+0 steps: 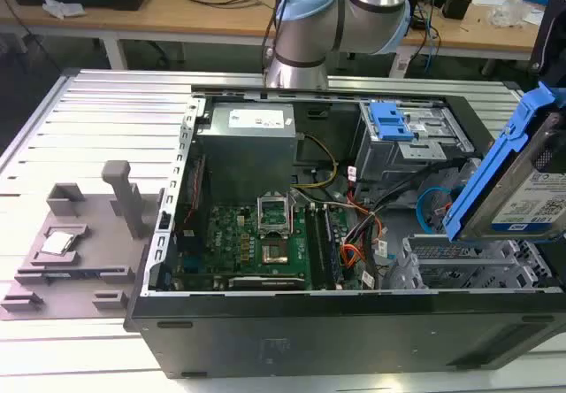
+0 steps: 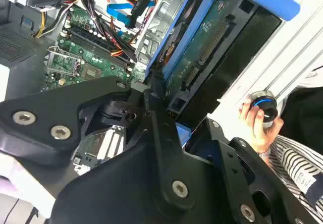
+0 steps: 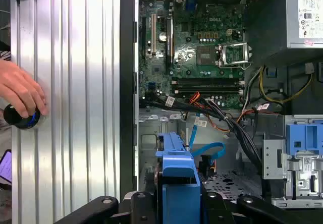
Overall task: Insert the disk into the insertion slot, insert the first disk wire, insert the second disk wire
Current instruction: 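Insert the disk into the insertion slot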
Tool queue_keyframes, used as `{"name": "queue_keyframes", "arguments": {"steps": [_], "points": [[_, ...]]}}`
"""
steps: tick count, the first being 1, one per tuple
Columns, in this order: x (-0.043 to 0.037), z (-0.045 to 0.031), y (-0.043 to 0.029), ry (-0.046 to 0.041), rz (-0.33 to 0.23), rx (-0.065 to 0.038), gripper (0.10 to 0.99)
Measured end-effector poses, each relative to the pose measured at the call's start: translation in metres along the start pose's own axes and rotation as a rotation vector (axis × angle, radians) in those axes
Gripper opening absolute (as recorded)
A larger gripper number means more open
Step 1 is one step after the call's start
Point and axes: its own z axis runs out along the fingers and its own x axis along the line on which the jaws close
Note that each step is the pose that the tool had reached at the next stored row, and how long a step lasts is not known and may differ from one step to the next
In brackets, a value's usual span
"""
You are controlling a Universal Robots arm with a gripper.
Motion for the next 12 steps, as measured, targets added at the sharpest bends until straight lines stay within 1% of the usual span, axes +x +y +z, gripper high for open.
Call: {"name": "queue_keyframes", "arguments": {"steps": [1,5,7,12], "points": [[0.0000,0.0043,-0.0002,0.0000,0.000,0.000,0.365],[0.0000,0.0087,-0.0003,0.0000,0.000,0.000,0.365],[-0.0001,0.0097,-0.0004,-0.0001,0.000,0.000,0.365],[-0.0001,0.0155,-0.0006,-0.0001,0.000,0.000,0.365]]}}
